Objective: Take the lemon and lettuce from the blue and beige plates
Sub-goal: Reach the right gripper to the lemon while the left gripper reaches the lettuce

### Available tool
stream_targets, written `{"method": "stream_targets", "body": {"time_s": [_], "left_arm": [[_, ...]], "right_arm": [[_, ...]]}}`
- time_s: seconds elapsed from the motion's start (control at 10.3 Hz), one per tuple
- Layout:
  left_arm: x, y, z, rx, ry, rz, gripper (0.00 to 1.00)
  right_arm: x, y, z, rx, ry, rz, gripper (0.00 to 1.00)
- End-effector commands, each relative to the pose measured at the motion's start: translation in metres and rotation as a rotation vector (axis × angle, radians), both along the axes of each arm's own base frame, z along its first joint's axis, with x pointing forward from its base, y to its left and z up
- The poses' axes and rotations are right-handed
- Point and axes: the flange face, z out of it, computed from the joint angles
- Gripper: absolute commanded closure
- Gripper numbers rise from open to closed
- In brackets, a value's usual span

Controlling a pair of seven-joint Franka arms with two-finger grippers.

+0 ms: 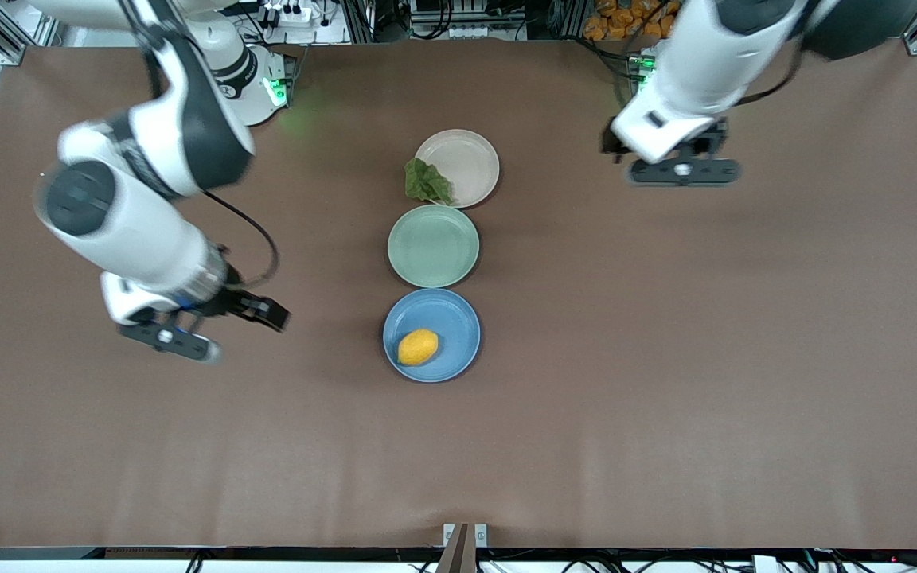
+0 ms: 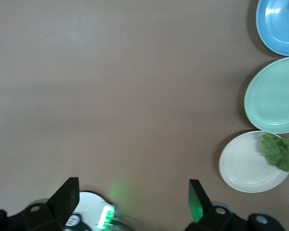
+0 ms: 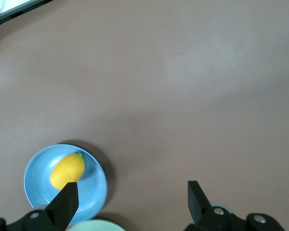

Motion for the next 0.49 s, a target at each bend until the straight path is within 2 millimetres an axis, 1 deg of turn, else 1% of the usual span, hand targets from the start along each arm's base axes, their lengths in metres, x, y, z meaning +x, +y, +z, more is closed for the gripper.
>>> {"method": "stream_targets", "body": {"time_s": [0.0,0.1,0.19,0.29,0.39], "left_arm": [[-0.045,-0.061,-0.059,-0.014,-0.028,0.107,0.0],[-0.067,-0.088,-0.093,-0.014,-0.038,0.143,0.0],[-0.077,-0.103,-0.118,-0.006,-0.034,0.172,0.0],[-0.083,-0.118,-0.136,-0.004,-0.014,0.217,0.0],[-0.093,-0.138,-0.151,-0.026,-0.008,0.273,0.0]], "right_arm": [[0.029,0.025,-0.035,0.005,-0.007,-0.133,0.0],[0.03,0.054,-0.061,0.032,-0.039,-0.202,0.0],[0.031,0.075,-0.082,0.061,-0.061,-0.288,0.0],[0.03,0.091,-0.1,0.087,-0.073,-0.345,0.0],[0.026,0.105,-0.115,0.094,-0.069,-0.368,0.0]]}}
